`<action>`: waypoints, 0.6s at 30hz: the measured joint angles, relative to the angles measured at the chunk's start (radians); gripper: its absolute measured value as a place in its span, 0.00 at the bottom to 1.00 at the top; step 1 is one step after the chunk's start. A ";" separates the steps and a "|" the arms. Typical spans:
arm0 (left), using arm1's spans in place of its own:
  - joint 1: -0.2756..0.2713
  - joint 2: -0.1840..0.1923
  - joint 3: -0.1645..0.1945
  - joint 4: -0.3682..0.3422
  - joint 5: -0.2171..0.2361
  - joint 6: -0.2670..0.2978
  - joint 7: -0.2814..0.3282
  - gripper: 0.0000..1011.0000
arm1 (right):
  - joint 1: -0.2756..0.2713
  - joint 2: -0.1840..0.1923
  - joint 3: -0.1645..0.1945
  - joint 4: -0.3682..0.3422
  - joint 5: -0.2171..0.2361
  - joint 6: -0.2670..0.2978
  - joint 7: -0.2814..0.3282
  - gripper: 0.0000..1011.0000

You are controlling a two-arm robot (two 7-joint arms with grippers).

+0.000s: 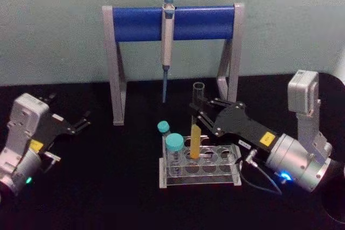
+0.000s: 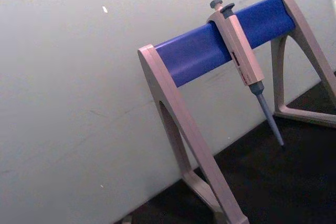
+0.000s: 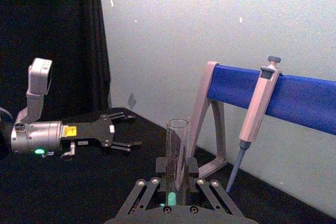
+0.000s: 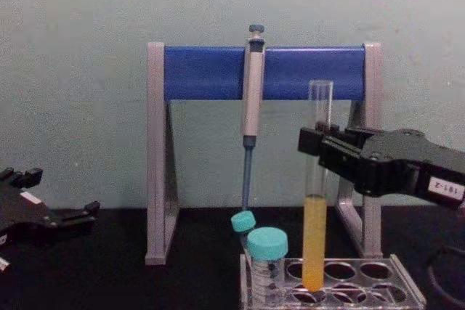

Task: Pick up the test tube from the test tube rack, shake it, then place it back into the test tube rack.

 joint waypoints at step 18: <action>0.000 0.000 0.000 0.000 0.000 0.000 0.000 0.99 | 0.014 -0.019 -0.016 0.047 -0.029 -0.009 -0.002 0.23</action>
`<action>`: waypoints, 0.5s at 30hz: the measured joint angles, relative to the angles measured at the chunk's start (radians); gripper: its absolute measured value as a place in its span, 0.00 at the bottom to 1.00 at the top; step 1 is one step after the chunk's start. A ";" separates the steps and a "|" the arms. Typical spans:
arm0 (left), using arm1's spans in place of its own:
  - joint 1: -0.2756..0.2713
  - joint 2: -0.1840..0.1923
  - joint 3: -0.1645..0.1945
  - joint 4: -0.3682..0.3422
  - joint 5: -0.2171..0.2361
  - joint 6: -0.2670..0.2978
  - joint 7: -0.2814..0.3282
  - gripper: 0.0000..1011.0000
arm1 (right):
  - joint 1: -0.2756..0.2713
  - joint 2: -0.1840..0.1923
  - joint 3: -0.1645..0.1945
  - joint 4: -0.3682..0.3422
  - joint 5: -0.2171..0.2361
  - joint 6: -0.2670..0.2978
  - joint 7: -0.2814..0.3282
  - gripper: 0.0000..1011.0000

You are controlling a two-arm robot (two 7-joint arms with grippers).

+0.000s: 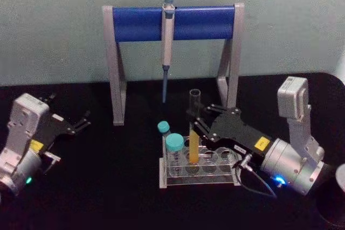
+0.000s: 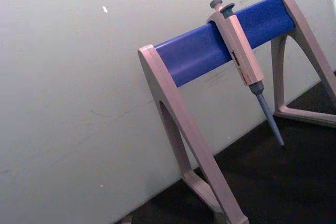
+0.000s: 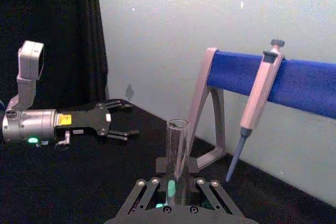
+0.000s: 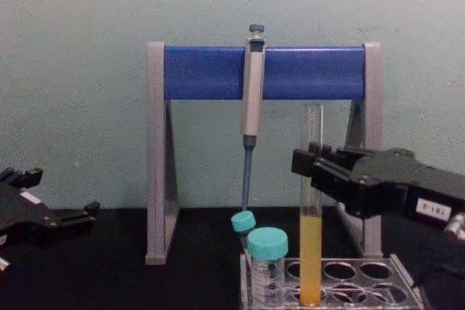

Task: Pick up the test tube from the test tube rack, shake it, then place it back into the test tube rack.

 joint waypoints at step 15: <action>0.000 0.000 0.000 0.000 0.000 0.000 0.000 0.99 | -0.009 -0.018 -0.011 0.037 -0.019 -0.008 -0.003 0.23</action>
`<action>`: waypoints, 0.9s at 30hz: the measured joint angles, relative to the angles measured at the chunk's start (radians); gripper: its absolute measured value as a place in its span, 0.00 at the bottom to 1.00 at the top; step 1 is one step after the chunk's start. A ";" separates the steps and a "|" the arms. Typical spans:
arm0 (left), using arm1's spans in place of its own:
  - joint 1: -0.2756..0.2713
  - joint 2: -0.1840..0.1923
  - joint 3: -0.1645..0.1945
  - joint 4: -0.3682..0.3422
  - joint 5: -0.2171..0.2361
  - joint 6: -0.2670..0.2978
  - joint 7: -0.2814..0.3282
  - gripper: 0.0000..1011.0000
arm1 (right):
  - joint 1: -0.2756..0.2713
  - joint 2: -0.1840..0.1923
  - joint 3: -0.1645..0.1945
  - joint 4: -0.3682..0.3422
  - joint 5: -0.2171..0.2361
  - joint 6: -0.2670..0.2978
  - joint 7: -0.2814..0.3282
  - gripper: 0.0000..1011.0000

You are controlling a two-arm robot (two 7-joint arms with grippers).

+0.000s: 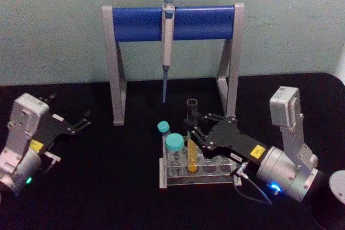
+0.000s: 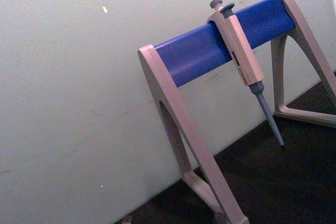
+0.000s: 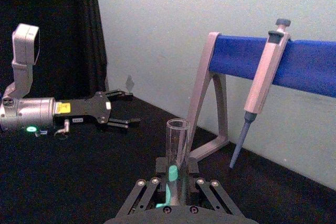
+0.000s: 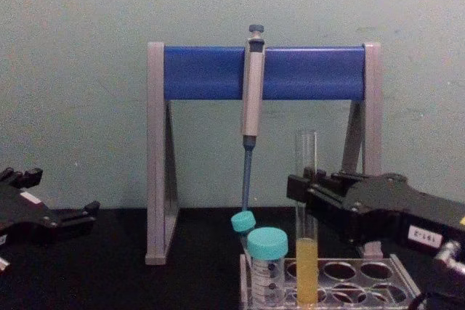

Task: Pick up the test tube from the test tube rack, shake it, then place it back into the test tube rack.

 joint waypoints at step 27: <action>0.000 0.000 0.000 0.000 0.000 0.000 0.000 0.99 | -0.011 -0.025 -0.006 0.030 -0.025 0.023 -0.016 0.23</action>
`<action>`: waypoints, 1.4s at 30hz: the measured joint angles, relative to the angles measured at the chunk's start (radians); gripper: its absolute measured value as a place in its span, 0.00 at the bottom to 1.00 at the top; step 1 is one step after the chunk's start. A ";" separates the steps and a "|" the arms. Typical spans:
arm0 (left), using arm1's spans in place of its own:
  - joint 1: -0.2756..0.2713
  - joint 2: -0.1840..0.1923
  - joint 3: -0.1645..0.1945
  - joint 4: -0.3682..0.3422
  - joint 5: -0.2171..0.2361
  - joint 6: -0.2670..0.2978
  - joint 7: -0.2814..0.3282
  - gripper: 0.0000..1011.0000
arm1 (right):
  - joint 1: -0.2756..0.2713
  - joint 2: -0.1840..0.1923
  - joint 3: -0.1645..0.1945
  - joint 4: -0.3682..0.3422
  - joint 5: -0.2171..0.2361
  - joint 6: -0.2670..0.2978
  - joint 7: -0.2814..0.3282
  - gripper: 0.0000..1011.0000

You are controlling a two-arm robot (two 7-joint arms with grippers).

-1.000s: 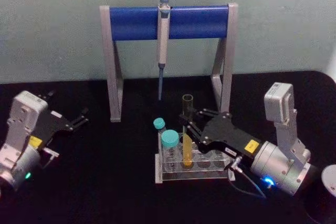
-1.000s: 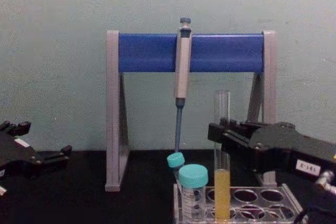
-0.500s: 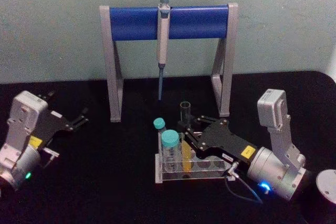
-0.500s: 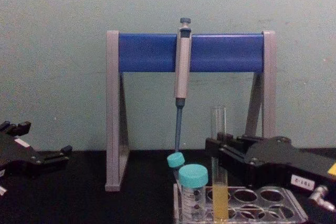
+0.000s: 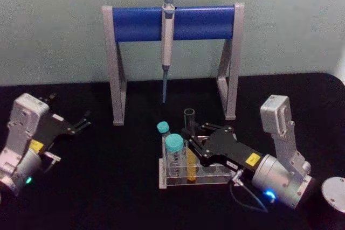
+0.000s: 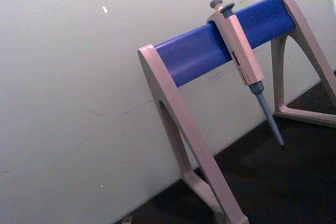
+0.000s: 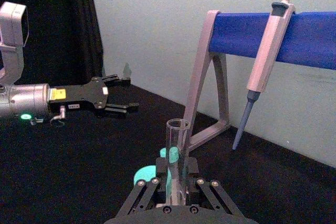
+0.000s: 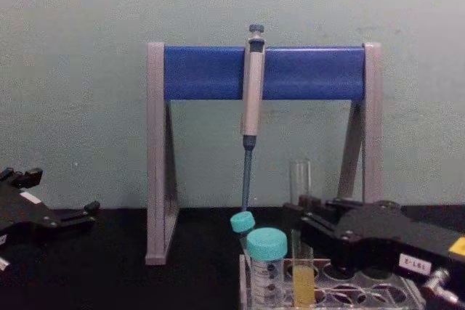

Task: Pick up the test tube from the test tube rack, shake it, then place it back into the test tube rack.

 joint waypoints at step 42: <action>0.000 0.000 0.000 0.000 0.000 0.000 0.000 0.99 | -0.002 -0.001 0.002 -0.002 -0.006 0.004 -0.006 0.82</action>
